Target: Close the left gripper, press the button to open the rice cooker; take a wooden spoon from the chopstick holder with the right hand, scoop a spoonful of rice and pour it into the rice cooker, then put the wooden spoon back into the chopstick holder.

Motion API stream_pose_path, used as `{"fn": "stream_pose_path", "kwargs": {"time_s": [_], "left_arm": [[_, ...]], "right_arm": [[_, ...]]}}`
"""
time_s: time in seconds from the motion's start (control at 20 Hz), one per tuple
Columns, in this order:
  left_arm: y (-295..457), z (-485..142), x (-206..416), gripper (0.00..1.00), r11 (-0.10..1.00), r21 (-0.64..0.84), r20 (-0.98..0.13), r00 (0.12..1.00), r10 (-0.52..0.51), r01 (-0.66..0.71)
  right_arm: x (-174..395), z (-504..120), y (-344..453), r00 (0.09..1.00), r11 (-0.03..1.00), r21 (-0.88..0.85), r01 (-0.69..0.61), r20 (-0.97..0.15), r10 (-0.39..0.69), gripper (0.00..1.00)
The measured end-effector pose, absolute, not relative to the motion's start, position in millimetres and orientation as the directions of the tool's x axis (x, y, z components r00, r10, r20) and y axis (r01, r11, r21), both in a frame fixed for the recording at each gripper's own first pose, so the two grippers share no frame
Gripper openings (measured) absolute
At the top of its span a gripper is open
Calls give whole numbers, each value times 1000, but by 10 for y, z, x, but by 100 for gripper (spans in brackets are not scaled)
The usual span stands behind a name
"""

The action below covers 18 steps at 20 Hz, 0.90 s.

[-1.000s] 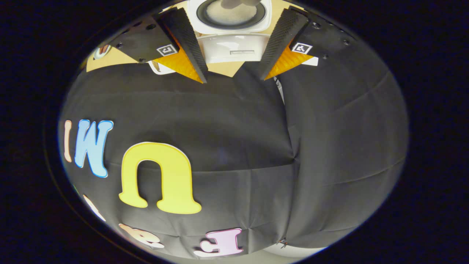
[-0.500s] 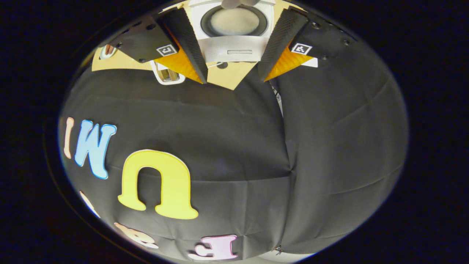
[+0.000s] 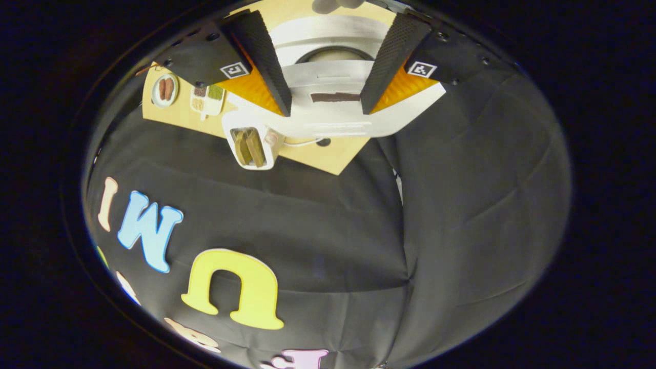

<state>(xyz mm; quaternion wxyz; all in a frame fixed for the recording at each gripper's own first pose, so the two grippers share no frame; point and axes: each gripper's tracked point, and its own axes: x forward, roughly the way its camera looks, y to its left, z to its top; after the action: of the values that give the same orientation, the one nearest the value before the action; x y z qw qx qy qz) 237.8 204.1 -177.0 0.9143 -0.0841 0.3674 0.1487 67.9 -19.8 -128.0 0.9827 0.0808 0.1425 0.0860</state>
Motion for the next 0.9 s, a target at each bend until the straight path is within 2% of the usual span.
{"fn": "stream_pose_path", "kwargs": {"time_s": [0.4, 0.65, 0.75, 0.8, 0.9], "left_arm": [[1887, -2700, 1932, 97, 944, -29, -808, 563, 171, -329], [1884, -2907, 1855, 96, 950, 1, -822, 541, 178, -312], [1837, -3008, 1736, 96, 953, 5, -857, 490, 160, -303], [1846, -2969, 1750, 96, 954, 6, -833, 526, 170, -299], [1819, -3017, 1766, 99, 959, 20, -827, 534, 175, -283]], "right_arm": [[628, -1465, -172, 927, 969, 195, -149, -314, 206, 100], [634, -1510, -155, 920, 965, 212, -152, -325, 217, 100], [624, -1541, -152, 915, 963, 226, -147, -339, 219, 100], [614, -1554, -166, 914, 966, 212, -144, -345, 212, 100], [630, -1522, -210, 923, 972, 188, -139, -332, 196, 100]]}}
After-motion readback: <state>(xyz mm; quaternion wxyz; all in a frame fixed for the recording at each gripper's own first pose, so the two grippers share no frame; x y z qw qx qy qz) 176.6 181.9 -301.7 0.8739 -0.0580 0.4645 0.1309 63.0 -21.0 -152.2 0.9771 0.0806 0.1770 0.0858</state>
